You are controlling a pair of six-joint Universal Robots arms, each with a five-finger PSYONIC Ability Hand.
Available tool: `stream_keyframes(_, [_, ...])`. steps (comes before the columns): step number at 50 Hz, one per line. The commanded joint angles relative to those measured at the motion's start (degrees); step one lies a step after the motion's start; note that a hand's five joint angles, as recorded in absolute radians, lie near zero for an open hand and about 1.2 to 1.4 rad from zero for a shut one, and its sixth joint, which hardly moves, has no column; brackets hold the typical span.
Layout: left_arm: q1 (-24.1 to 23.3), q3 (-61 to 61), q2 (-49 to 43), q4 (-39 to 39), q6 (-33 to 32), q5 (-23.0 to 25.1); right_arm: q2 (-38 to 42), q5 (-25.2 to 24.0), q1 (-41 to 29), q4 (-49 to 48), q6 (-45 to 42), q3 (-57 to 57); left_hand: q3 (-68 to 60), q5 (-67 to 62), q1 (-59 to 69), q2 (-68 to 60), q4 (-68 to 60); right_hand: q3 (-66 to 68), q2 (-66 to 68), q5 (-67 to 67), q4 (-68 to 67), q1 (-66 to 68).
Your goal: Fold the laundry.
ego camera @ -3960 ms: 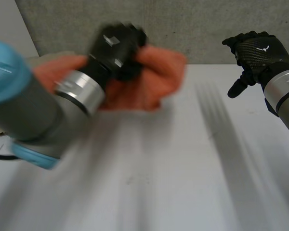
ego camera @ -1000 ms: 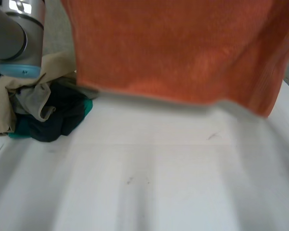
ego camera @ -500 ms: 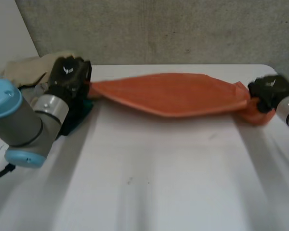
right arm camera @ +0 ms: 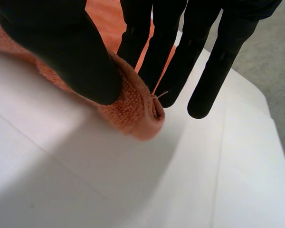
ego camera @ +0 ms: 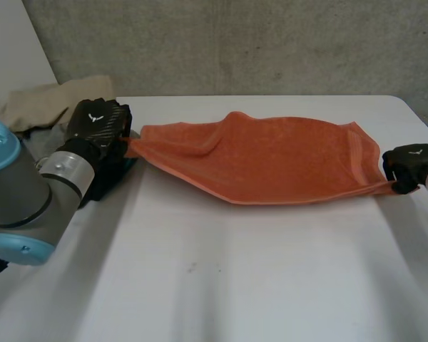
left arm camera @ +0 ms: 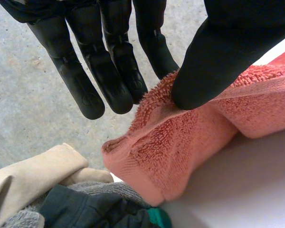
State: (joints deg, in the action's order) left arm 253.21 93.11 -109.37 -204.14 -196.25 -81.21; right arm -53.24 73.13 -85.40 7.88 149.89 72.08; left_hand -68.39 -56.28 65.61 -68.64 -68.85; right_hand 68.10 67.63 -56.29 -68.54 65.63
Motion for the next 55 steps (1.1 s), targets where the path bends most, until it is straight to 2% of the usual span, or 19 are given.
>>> stream_keyframes(1, [-0.09,2.25,7.58,8.92,-0.71,-0.09,-8.45,-0.35,1.99,8.02,-4.86,4.46,-11.61,-13.72,14.39,-11.36,-11.15,11.90,12.37,-13.71,-11.46,14.37])
stream_keyframes(6, [0.09,4.53,14.70,22.26,-2.99,0.09,-17.49,-0.01,6.82,17.07,-17.06,9.91,-11.61,-13.72,14.39,-11.36,-11.15,11.90,12.37,-13.71,-11.46,14.37])
stream_keyframes(7, [0.18,4.89,15.85,25.08,-4.13,0.09,-20.99,0.08,8.48,20.65,-23.00,12.62,-11.61,-13.72,14.39,-11.36,-11.15,11.90,12.37,-13.71,-11.46,14.37])
stream_keyframes(8, [0.35,5.85,17.77,30.93,-6.92,0.09,-22.59,0.17,9.19,22.43,-26.02,14.12,-11.61,-13.72,14.39,-11.36,-11.15,11.90,12.37,-13.71,-11.46,14.37])
stream_keyframes(11, [0.35,7.78,19.63,39.49,-12.12,0.09,-27.95,-0.18,12.61,27.17,-36.72,19.30,-11.61,-13.72,14.39,-11.36,-11.15,11.90,12.37,-13.71,-11.46,14.37])
stream_keyframes(12, [0.35,9.18,20.07,44.48,-15.35,0.09,-28.67,-0.09,13.23,27.45,-38.77,20.11,-11.61,-13.72,14.39,-11.36,-11.15,11.90,12.37,-13.71,-11.46,14.37])
stream_keyframes(15, [-0.09,10.78,19.99,47.60,-18.89,0.09,-29.90,-0.35,15.25,26.50,-39.59,22.65,-11.61,-13.72,14.39,-11.36,-11.15,11.90,12.37,-13.71,-11.46,14.37])
stream_keyframes(21, [-0.09,9.99,13.50,38.57,-20.84,-0.17,-27.37,-0.97,14.04,17.72,-32.83,22.84,-11.61,-13.72,14.39,-11.36,-11.15,11.90,12.37,-13.71,-11.46,14.37])
stream_keyframes(30, [-2.98,-5.20,-3.29,26.78,-18.29,-0.70,-11.91,3.94,4.03,3.12,-21.58,13.11,-11.61,-13.72,14.39,-11.36,-11.15,11.90,12.37,-13.71,-11.46,14.37])
stream_keyframes(39, [-3.95,-24.88,-20.86,21.16,-16.62,-7.20,0.85,7.82,-0.64,-8.31,-19.63,0.09,-11.61,-13.72,14.39,-11.36,-11.15,11.90,12.37,-13.71,-11.46,14.37])
stream_keyframes(46, [-4.57,-31.32,-25.98,14.04,-16.62,-8.00,8.14,10.89,-2.66,-16.12,-17.53,-8.08,-11.61,-13.72,14.39,-11.36,-11.15,11.90,12.37,-13.71,-11.46,14.37])
stream_keyframes(47, [-4.92,-31.32,-26.33,12.20,-16.44,-7.74,8.67,11.33,-2.84,-16.83,-17.44,-8.62,-11.61,-13.72,14.39,-11.36,-11.15,5.29,5.77,-7.11,-4.86,7.77])
stream_keyframes(48, [-5.18,-31.23,-26.42,11.40,-16.62,-7.73,9.20,11.77,-3.10,-16.93,-17.44,-9.06,-2.97,-5.08,5.75,-2.72,-2.52,-21.08,-20.61,19.27,21.52,-18.61])
stream_keyframes(49, [-5.62,-31.06,-26.51,10.70,-16.79,-7.73,9.81,12.82,-3.80,-17.10,-17.44,-9.41,26.92,24.82,-24.15,27.17,27.38,-58.10,-57.63,56.29,58.54,-55.63])
stream_keyframes(50, [-6.84,-30.71,-26.42,9.56,-16.88,-7.73,9.99,13.26,-4.16,-17.11,-17.44,-9.42,57.53,55.42,-54.75,57.78,57.99,-58.10,-57.63,56.29,58.54,-55.63])
stream_keyframes(51, [-7.38,-30.36,-26.24,9.03,-16.79,-7.65,10.00,13.79,-4.42,-17.11,-17.26,-9.33,45.35,43.24,-42.57,45.60,45.80,-58.10,-57.63,56.29,58.54,-55.63])
stream_keyframes(52, [-7.82,-29.92,-26.16,8.59,-16.79,-7.82,9.82,13.97,-4.51,-17.02,-17.09,-9.07,48.22,46.12,-45.45,48.47,48.68,-58.10,-57.63,56.29,58.54,-55.63])
stream_keyframes(53, [-8.08,-29.57,-25.98,8.32,-16.79,-7.91,9.12,14.14,-5.03,-17.02,-16.48,-8.37,58.39,56.28,-55.61,58.64,58.85,-58.10,-57.63,56.29,58.54,-55.63])
stream_keyframes(55, [-8.61,-28.08,-25.10,7.53,-16.27,-8.00,7.63,14.06,-4.95,-16.93,-15.33,-7.31,58.39,56.28,-55.61,58.64,58.85,-58.10,-57.63,56.29,58.54,-55.63])
